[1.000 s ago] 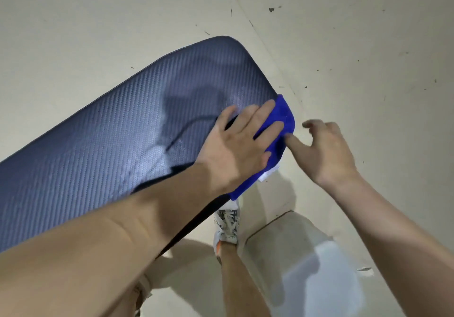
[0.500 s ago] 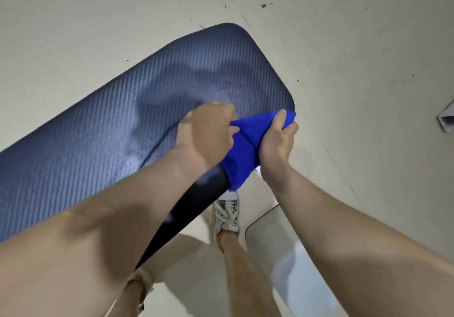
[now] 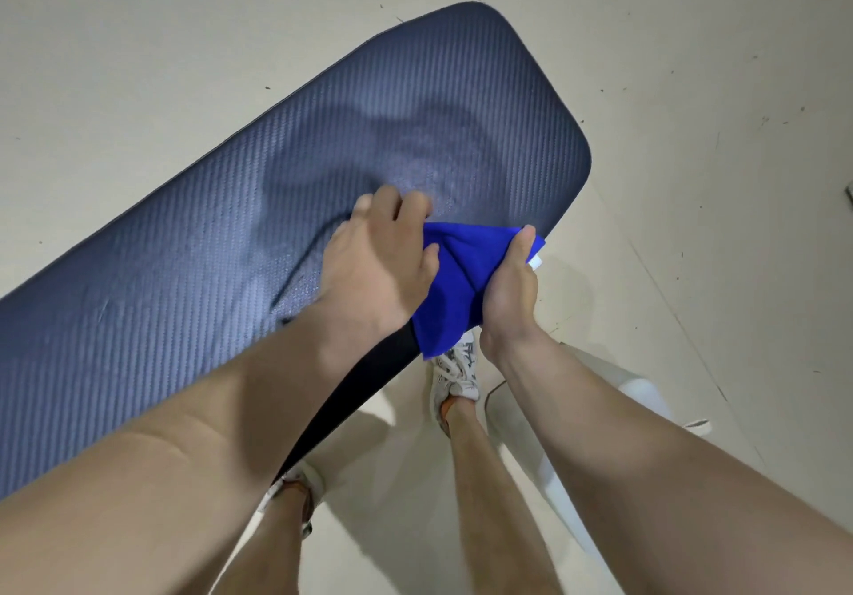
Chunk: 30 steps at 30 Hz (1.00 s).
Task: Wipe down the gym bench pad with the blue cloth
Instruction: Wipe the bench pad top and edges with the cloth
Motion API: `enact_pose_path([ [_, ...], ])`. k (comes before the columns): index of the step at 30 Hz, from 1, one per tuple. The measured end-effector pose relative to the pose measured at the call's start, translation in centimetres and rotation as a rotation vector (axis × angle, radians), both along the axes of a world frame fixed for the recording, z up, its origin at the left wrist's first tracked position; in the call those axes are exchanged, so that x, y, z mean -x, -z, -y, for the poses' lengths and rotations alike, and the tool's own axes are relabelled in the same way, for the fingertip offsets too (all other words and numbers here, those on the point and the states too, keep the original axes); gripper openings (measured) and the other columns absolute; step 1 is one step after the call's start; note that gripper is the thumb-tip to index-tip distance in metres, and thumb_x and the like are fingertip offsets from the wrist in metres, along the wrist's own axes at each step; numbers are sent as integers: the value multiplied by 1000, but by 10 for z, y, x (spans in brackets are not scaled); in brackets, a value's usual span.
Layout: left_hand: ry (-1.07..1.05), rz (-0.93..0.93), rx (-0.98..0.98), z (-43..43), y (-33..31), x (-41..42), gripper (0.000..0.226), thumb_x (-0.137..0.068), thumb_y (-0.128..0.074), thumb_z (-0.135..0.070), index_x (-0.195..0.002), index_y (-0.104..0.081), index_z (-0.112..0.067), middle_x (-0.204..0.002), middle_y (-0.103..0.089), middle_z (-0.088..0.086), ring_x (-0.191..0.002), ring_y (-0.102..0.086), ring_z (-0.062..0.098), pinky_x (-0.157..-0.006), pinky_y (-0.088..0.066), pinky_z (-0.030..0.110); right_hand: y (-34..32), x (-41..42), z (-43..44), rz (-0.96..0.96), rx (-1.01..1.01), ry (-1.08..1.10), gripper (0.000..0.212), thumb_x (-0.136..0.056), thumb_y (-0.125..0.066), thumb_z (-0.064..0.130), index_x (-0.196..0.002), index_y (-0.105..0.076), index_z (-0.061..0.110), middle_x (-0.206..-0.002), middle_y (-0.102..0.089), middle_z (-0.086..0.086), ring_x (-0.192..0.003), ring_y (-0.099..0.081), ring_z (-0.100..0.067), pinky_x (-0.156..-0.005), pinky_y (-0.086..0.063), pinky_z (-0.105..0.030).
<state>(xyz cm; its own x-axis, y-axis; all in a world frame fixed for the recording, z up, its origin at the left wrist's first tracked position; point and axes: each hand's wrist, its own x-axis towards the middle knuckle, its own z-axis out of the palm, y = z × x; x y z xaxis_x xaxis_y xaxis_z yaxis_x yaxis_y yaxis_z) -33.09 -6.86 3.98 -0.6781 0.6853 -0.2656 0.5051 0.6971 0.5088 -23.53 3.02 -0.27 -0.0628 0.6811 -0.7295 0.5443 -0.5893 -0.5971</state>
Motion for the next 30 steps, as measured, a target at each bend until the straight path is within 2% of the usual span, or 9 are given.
enact_pose_path([
  [2,-31,27,-38,16,0,-6,40,-85,-59,-29,-121,-47,-17,-116,-50,10,-106,-48,31,-76,-45,43,-1,-1,7,-2,42,28,61,-92,-28,68,-94,-63,18,-101,-70,0,-90,-66,-16,-84,-56,-36],
  [4,-37,51,-60,38,0,-13,49,-82,-62,-29,-126,-43,-19,-120,-48,10,-105,-47,31,-76,-44,44,-6,1,19,10,78,90,60,-91,-31,69,-96,-63,20,-95,-69,4,-87,-65,-15,-83,-55,-34],
  [7,-55,128,-80,77,-5,-20,54,-81,-64,-29,-129,-38,-25,-121,-46,6,-106,-46,28,-81,-45,43,-7,0,50,39,84,113,65,-90,-31,72,-98,-64,17,-93,-67,3,-89,-65,-18,-83,-54,-33],
  [10,15,126,-34,104,-3,-26,42,-83,-63,-31,-121,-44,-29,-110,-45,0,-97,-46,22,-77,-47,38,-5,-1,81,39,52,129,64,-92,-28,68,-93,-62,14,-84,-63,1,-79,-61,-19,-71,-51,-29],
  [14,203,-59,-95,131,11,-33,28,-72,-74,-27,-97,-65,-18,-86,-54,5,-77,-51,27,-60,-43,35,-1,-2,117,58,28,159,66,-92,-28,68,-96,-61,11,-81,-57,0,-72,-54,-18,-65,-46,-30],
  [16,216,-117,-106,137,14,-30,25,-70,-74,-26,-93,-66,-19,-82,-57,5,-74,-54,28,-61,-44,35,1,-3,133,83,16,152,68,-91,-28,70,-98,-61,10,-78,-56,1,-70,-53,-18,-63,-44,-29],
  [20,287,-57,95,140,4,-26,24,-88,-54,-23,-112,-55,-26,-101,-61,2,-97,-55,25,-78,-36,34,1,-5,159,94,23,122,65,-91,-29,69,-88,-60,12,-77,-59,1,-72,-57,-20,-65,-46,-30],
  [26,317,5,226,172,-6,-24,28,-90,-50,-24,-118,-50,-27,-98,-62,2,-91,-58,24,-70,-35,33,1,-14,203,104,39,101,62,-91,-30,70,-88,-55,13,-79,-58,0,-73,-56,-20,-66,-46,-32],
  [30,319,-61,208,195,-7,-25,26,-89,-50,-23,-115,-53,-26,-95,-64,1,-89,-59,23,-71,-35,32,-3,-16,222,82,66,87,64,-92,-31,67,-104,-57,10,-92,-63,-2,-83,-60,-22,-67,-49,-31],
])
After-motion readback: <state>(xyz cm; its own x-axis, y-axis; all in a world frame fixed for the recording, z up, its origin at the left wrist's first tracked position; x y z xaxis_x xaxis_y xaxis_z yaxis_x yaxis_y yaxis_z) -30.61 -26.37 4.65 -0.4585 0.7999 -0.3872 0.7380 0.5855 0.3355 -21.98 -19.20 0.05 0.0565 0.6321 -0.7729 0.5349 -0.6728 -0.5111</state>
